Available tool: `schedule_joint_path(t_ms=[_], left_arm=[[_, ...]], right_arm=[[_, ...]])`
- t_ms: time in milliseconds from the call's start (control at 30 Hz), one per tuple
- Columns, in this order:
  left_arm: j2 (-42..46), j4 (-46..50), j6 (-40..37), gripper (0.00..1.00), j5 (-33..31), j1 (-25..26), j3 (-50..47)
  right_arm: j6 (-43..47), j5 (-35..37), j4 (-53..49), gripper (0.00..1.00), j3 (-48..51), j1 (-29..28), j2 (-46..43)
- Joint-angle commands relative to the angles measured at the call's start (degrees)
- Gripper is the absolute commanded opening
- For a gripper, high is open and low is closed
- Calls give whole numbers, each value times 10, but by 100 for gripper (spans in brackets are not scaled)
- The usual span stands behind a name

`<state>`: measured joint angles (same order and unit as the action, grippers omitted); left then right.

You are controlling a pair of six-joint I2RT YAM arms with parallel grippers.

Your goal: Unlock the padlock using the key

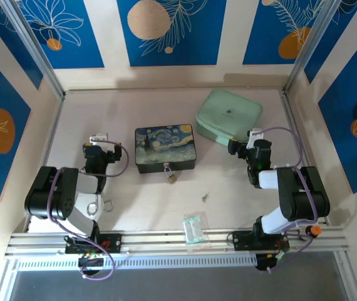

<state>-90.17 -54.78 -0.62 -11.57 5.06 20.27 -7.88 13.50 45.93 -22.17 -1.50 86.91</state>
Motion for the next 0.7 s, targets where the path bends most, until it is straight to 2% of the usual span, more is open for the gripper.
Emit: schedule_joint_path(t_ms=[0,667], left_arm=[[4,-8,-13,100,13,2,5],[4,-8,-14,100,15,2,5]], right_arm=[[5,13,23,99,-8,-3,2],[4,7,22,99,-8,-1,1]])
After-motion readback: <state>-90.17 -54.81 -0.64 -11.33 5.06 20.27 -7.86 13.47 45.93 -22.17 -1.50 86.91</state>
